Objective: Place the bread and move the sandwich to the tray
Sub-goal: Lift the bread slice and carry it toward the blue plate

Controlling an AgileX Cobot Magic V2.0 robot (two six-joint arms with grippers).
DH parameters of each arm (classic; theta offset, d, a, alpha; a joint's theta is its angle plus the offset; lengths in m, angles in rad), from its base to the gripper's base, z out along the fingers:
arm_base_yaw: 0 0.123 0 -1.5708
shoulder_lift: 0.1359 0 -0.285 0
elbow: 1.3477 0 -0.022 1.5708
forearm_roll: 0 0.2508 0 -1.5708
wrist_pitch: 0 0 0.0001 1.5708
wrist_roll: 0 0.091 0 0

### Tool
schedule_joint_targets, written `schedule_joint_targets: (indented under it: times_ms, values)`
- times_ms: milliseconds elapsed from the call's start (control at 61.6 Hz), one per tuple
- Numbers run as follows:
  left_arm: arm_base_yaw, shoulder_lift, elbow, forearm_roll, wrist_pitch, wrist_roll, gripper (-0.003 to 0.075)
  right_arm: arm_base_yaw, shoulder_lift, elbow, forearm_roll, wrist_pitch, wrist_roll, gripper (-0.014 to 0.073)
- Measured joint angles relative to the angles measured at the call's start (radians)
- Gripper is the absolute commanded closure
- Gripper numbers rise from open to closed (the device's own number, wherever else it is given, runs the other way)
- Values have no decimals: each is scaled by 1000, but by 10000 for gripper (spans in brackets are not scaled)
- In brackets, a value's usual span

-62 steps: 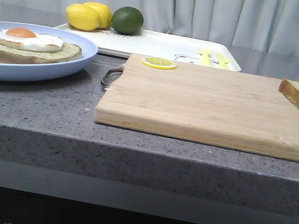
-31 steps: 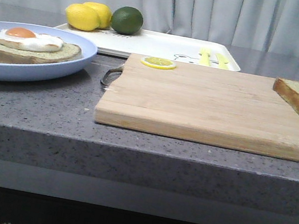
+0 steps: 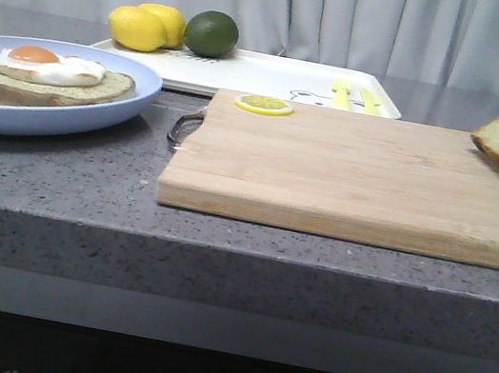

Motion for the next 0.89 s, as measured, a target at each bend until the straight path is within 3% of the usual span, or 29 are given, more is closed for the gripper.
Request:
schedule_joint_targets:
  times_ms: [227,519,892]
  values:
    - [0,0,0,0,-2,0,176,175,-115,0,54,19,0,646]
    - [0,0,0,0,-6,0,176,442,-135,0,316,-3,-2,646]
    - [0,0,0,0,-6,0,176,874,-108,4,515,-485,-18,646]
